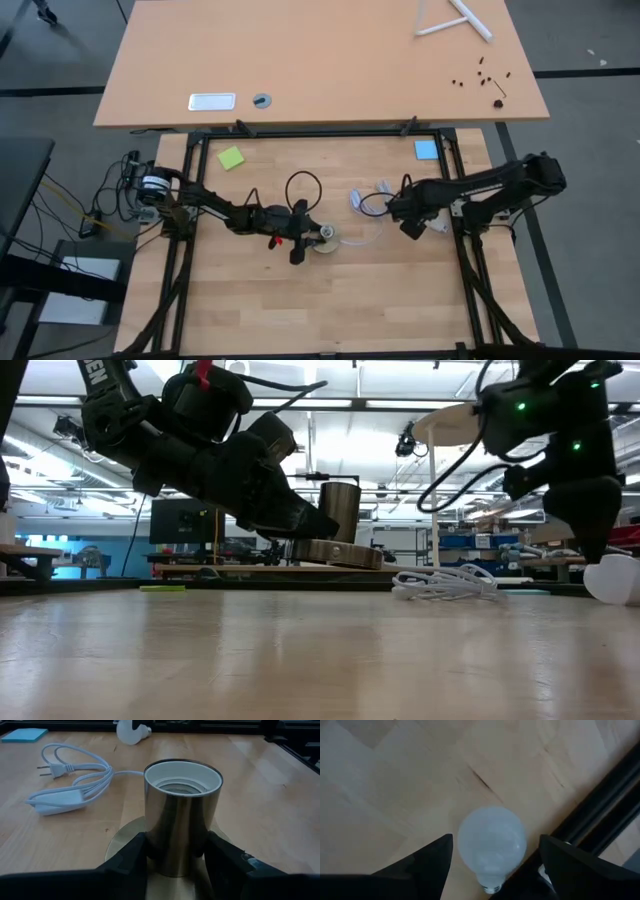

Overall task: Screw lightbulb
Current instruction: Insert the lightbulb into the lamp

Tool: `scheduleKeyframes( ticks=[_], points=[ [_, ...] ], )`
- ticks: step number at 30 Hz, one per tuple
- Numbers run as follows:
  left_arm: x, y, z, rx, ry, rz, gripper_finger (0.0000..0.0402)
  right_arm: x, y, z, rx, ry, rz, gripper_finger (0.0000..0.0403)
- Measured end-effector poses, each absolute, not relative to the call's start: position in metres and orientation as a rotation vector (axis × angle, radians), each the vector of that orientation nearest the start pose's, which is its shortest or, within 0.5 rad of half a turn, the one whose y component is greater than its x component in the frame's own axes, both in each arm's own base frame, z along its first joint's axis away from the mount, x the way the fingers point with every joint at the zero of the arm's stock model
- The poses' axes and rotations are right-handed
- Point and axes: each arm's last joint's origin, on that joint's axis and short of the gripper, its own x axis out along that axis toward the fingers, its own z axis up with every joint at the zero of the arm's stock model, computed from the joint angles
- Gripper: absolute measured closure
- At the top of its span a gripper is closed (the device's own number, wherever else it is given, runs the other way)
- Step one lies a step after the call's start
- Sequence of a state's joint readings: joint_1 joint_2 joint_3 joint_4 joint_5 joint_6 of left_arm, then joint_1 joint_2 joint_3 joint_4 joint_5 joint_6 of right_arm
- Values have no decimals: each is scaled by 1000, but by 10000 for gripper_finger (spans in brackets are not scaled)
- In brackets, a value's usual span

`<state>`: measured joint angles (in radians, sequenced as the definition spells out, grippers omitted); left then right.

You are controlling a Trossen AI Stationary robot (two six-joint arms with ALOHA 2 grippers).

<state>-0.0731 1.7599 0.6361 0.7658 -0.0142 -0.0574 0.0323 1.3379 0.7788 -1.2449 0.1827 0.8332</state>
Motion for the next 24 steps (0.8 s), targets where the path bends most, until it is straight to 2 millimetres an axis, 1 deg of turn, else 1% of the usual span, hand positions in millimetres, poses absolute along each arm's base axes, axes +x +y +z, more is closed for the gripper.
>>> scheduleKeyframes(
  ticks=[6,12,19,24],
  points=[
    [319,-23,134,-42,360,-57,243,181,-6,179,347,1711,-736,81],
    [319,-23,134,-42,361,-57,243,184,-9,170,383,1819,-635,69],
    [319,-23,134,-42,361,-59,243,191,-13,154,377,1908,-619,61],
    [319,-23,134,-42,361,-59,243,195,-14,142,368,1972,-568,60]
  ],
)
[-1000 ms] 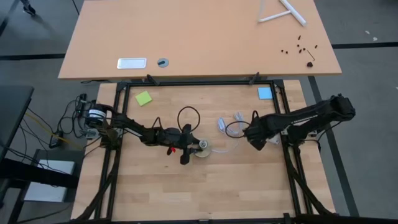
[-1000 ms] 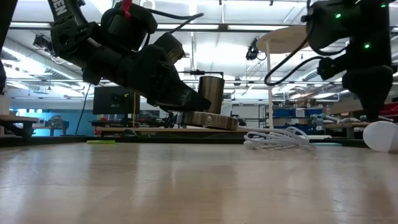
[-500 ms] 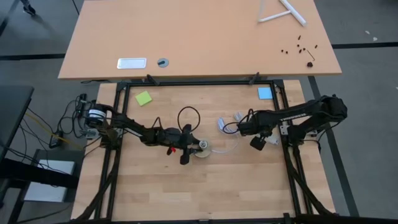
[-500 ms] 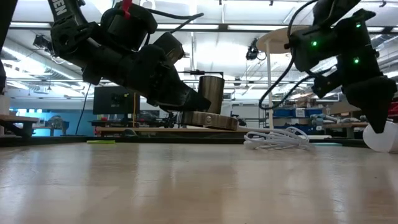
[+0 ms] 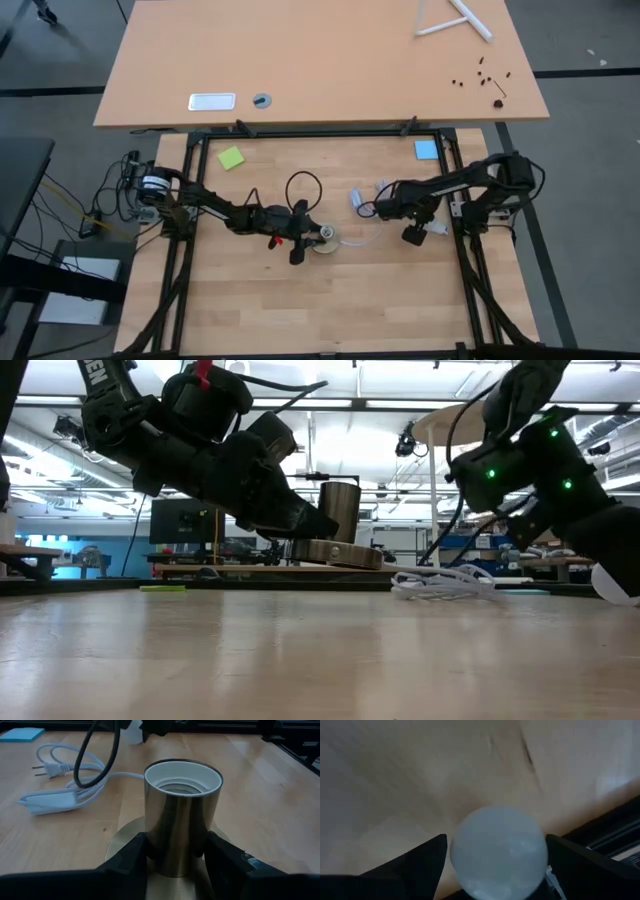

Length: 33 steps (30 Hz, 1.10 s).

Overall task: Screw lightbulb
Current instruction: Insert the lightbulb into the lamp

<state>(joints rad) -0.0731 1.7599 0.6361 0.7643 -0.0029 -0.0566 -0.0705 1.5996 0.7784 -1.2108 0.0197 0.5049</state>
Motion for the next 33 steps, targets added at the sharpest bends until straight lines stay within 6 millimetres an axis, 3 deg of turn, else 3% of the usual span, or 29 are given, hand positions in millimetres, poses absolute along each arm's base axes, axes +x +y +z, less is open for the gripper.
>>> scheduleKeyframes(
  ticks=[10,16,21,25,33],
  points=[
    [319,-23,134,-42,361,-59,243,198,-15,130,330,2053,-488,85],
    [319,-23,134,-42,361,-59,243,206,-15,144,337,2001,-480,109],
    [319,-23,134,-42,360,-59,243,225,-16,171,366,1868,-480,104],
    [319,-23,134,-42,360,-59,243,244,-13,206,358,1677,-479,104],
    [319,-23,134,-43,359,-59,243,270,10,283,423,1035,-472,109]
  ],
)
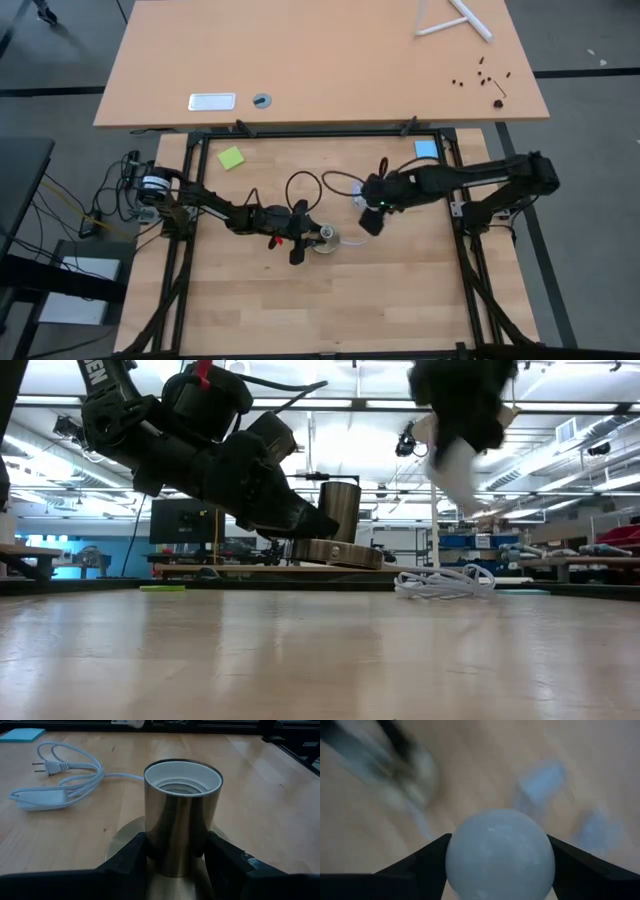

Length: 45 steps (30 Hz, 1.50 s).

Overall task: Screw lightbulb
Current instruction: Insert the lightbulb into the lamp

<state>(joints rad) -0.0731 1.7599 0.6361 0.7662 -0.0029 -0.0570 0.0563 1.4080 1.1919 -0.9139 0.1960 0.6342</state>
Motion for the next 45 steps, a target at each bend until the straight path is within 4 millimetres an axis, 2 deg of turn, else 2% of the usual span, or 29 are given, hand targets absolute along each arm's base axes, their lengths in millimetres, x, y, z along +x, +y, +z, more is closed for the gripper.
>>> scheduleKeyframes(
  ticks=[4,8,12,18,45],
  points=[
    [320,-23,135,-46,347,-59,243,287,30,306,451,714,-395,107],
    [320,-23,136,-48,334,-60,243,304,51,311,404,555,-319,110],
    [320,-23,136,-53,335,-59,243,314,63,301,358,536,-336,109],
    [322,-24,138,-90,328,-76,243,328,70,283,296,559,-343,108],
    [323,-25,141,-104,300,-95,243,326,72,281,232,578,-351,106]
  ],
)
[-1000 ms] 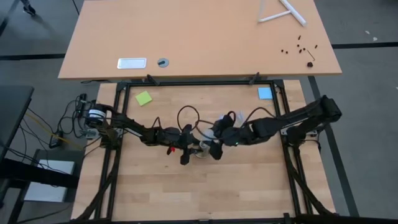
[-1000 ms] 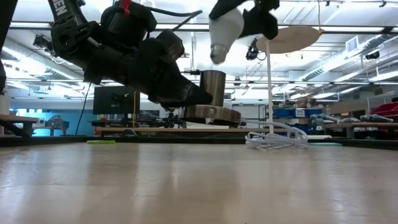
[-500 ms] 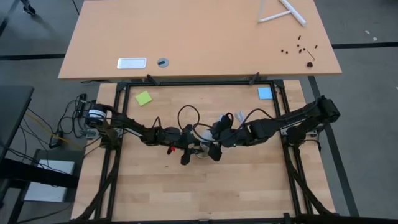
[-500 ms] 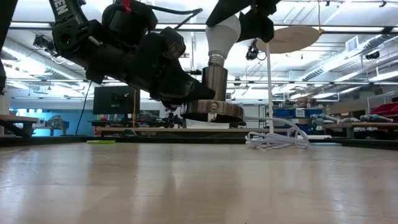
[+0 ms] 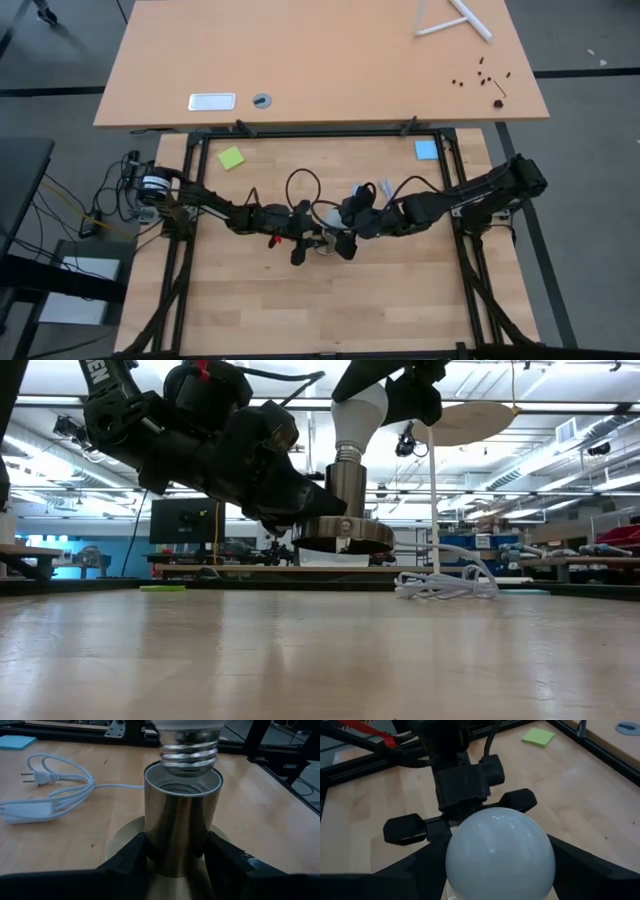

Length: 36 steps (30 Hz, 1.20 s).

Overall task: Screw lightbulb
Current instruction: Insert the lightbulb into the lamp

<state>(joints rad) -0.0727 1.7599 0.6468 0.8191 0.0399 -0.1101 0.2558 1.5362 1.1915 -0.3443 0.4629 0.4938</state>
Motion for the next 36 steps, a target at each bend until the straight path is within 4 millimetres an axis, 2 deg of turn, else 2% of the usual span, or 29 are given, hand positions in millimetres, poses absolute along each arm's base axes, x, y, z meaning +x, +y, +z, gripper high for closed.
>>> scheduleKeyframes(
  ticks=[11,26,30,34,36],
  points=[
    [323,-25,139,-107,321,-96,243,339,75,258,183,650,-354,105],
    [323,-25,139,-106,320,-96,243,340,74,256,182,657,-352,106],
    [323,-25,139,-105,315,-97,243,340,75,257,193,648,-352,92],
    [325,-25,149,-103,249,-101,243,340,75,252,224,671,-365,68],
    [325,-25,146,-103,270,-100,243,339,75,253,228,666,-366,58]
  ],
)
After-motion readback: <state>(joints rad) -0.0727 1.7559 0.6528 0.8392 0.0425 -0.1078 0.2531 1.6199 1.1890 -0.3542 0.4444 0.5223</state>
